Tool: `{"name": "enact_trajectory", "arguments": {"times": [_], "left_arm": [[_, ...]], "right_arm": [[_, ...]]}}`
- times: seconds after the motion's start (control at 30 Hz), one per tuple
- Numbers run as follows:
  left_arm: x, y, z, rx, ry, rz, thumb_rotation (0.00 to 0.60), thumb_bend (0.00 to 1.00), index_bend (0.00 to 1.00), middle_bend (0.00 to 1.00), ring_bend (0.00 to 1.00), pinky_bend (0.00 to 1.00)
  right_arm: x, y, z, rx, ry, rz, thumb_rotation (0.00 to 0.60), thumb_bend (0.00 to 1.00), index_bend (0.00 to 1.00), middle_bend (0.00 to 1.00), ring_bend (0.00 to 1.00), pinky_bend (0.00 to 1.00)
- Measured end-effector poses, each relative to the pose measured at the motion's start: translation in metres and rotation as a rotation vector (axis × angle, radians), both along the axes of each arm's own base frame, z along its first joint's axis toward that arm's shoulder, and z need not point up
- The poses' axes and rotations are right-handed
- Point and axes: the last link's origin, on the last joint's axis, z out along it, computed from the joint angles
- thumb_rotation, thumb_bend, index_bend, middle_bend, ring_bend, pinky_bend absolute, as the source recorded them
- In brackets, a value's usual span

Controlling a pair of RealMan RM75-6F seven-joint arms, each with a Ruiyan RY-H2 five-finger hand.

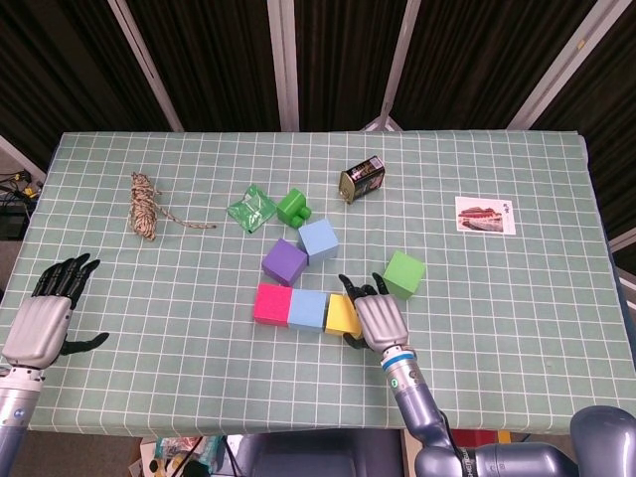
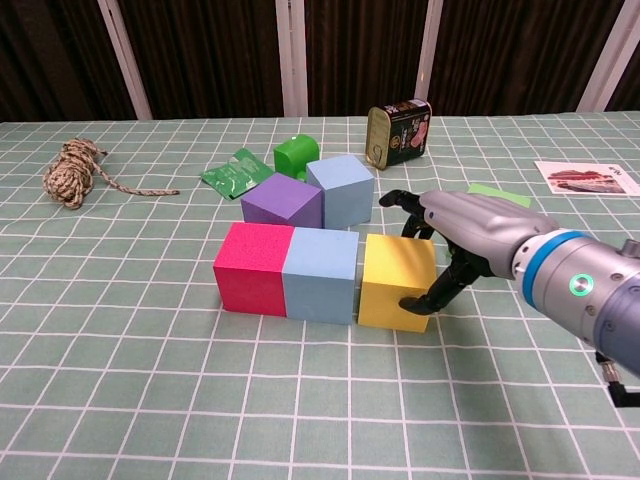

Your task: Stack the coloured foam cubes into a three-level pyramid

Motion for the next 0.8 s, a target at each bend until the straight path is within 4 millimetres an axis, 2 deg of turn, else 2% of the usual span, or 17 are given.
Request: {"name": "enact_trajectory", "arguments": {"times": [0.17, 0.43, 0.8], "left_arm": [[0.0, -0.0003, -0.0005, -0.003, 0.001, 0.0, 0.6, 0.13, 0.0, 0.0, 0.0, 0.0], [0.0003, -0.0003, 0.0003, 0.001, 0.0, -0.002, 0.6, 0.13, 0.0, 0.0, 0.0, 0.0], [0.0004, -0.0001, 0.0007, 0.003, 0.001, -0.003, 0.6, 0.13, 0.0, 0.0, 0.0, 0.0]], "right_arm": [[0.0003, 0.0003, -0.0007, 0.001, -0.001, 0.0, 0.6, 0.26, 0.0, 0.35, 0.25, 0.0], [-0.001, 0.001, -0.0007, 0.008, -0.003, 0.0, 0.6, 0.26, 0.0, 0.17, 0.23, 0.0], [-0.0019, 0.0019, -0.0001, 0.01, -0.013, 0.006, 0.6, 0.26, 0.0, 0.08, 0.19, 0.0]]}}
